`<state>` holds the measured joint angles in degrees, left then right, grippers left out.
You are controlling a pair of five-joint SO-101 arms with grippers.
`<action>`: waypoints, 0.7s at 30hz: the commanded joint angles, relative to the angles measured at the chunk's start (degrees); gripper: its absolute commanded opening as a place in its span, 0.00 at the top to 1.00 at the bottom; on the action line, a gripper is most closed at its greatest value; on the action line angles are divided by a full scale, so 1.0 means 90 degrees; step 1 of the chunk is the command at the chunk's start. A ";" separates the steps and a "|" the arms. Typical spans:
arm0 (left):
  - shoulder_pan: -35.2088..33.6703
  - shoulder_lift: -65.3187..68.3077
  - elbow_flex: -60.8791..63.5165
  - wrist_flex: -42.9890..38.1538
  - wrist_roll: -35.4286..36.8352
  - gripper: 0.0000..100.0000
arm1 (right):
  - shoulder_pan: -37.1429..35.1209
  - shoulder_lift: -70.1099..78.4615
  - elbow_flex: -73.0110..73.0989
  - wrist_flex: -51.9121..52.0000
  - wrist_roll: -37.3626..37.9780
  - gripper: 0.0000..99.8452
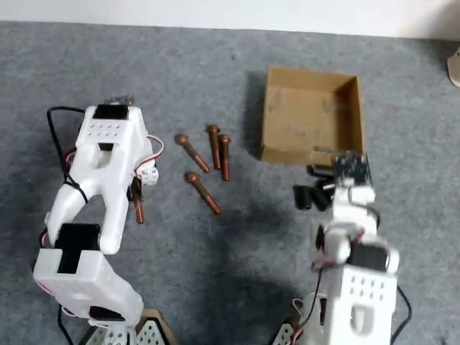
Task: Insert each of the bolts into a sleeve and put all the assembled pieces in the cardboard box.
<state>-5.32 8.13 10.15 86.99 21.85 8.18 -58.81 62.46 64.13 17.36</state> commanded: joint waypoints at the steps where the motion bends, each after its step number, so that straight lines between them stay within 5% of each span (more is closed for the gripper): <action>1: 0.0063 -0.0376 -0.0005 -0.0137 -0.0029 1.00 | -0.0122 0.1705 -0.1158 -0.0278 0.0059 1.00; 7: 0.0044 -0.0357 0.0005 -0.0137 -0.0029 1.00 | -0.0884 0.3238 -0.1675 -0.0532 0.0234 0.98; 12: 0.0034 -0.0347 0.0024 -0.0166 -0.0039 1.00 | -0.1284 0.4029 -0.2105 -0.0708 -0.0098 0.77; 21: 0.0034 -0.0357 0.0200 -0.0391 -0.0039 1.00 | -0.1284 0.5172 -0.3013 -0.0796 0.0010 0.80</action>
<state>-5.32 8.13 12.09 84.09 21.85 -2.73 -13.45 39.78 57.63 16.22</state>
